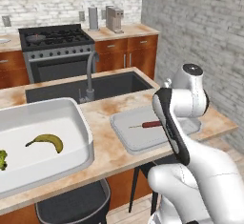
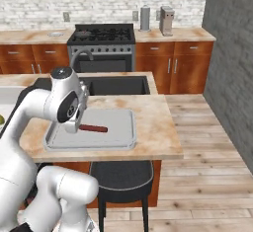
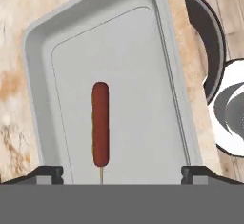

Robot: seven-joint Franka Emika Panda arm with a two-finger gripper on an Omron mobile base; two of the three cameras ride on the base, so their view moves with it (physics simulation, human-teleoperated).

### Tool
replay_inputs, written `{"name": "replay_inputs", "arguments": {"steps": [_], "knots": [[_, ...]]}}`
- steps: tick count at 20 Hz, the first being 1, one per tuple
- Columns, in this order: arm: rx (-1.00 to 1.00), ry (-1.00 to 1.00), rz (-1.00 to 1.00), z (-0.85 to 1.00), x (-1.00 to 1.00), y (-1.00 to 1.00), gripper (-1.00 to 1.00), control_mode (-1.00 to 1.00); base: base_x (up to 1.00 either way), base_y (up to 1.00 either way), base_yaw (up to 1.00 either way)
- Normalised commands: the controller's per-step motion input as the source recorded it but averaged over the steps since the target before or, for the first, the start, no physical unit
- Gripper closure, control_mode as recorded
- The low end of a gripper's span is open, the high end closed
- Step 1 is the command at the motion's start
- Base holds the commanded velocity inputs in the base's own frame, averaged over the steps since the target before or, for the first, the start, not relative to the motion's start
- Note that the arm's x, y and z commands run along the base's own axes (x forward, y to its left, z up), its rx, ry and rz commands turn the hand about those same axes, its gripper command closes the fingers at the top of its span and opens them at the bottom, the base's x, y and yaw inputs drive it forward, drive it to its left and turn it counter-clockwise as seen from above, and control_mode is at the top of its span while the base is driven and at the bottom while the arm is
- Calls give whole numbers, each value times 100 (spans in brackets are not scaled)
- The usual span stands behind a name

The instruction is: Place the cold items (banana and broccoli) from the fridge in one tupperware on the dining counter. Place the warm items (kebab skewer and hot dog) in the stove area in another tupperware.

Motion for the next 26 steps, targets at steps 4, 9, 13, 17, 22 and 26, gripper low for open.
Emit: {"name": "replay_inputs", "arguments": {"steps": [4,9,13,17,22,26], "knots": [[-1,-10,32,37,-74,-2,-100,-100,0,0,0],[-6,-9,27,54,-56,-4,-100,-100,0,0,0],[-15,-16,23,65,-57,-1,-100,-100,0,0,0],[-24,-16,25,62,-57,0,-100,-100,0,0,0],[-29,-12,21,48,-76,0,-100,-100,0,0,0],[-33,-9,7,40,-82,0,-100,-100,0,0,0]]}}
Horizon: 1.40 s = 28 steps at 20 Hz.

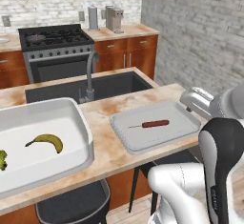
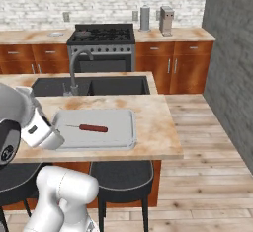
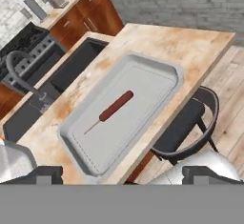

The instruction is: Place the cold items (banana and broccoli) from the fridge in one tupperware on the dining counter. Place the warm items (kebab skewer and hot dog) in the stove area in another tupperware.

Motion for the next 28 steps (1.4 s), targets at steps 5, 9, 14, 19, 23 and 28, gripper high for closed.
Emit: {"name": "replay_inputs", "arguments": {"steps": [5,9,14,19,23,28], "knots": [[-29,0,13,13,-53,0,-100,-100,0,0,0],[-14,2,32,1,-15,-2,-100,-100,0,0,0],[-2,7,12,-10,0,1,-100,-100,0,0,0],[0,0,0,0,0,0,-100,100,-26,-71,-7],[0,0,0,0,0,0,-100,100,-17,-100,-10],[0,0,0,0,0,0,-100,100,8,-100,-3]]}}
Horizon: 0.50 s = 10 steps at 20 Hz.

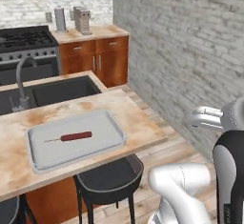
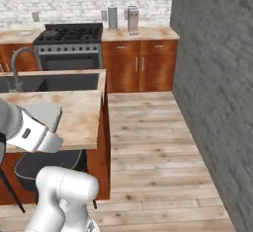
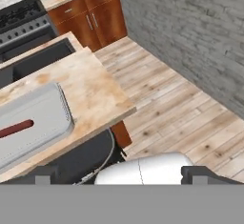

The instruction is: Place the cold items (banana and broccoli) from the fridge in one tupperware on the dining counter. Place the warm items (kebab skewer and hot dog) in the stove area in another tupperware.

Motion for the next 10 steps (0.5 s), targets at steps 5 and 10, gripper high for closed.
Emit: {"name": "replay_inputs", "arguments": {"steps": [5,10], "knots": [[0,0,0,0,0,0,-100,100,59,-97,1],[0,0,0,0,0,0,-100,100,100,-70,18]]}}
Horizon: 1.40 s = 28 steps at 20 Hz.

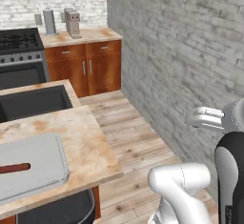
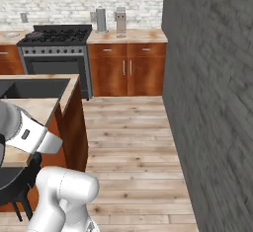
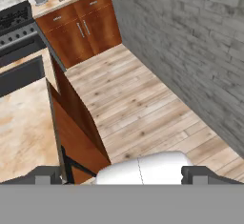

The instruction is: Place the cold items (banana and broccoli) from the fridge in one tupperware on the dining counter. Place the warm items (kebab skewer and hot dog) in the stove area in another tupperware.

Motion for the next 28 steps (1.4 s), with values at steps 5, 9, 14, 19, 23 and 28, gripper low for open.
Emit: {"name": "replay_inputs", "arguments": {"steps": [5,9,14,19,23,28], "knots": [[0,0,0,0,0,0,-100,100,99,-65,30],[0,0,0,0,0,0,-100,100,94,-87,29],[0,0,0,0,0,0,-100,100,100,-60,35],[0,0,0,0,0,0,-100,100,100,-32,42],[0,0,0,0,0,0,-100,100,100,-26,40],[0,0,0,0,0,0,-100,100,100,-33,33]]}}
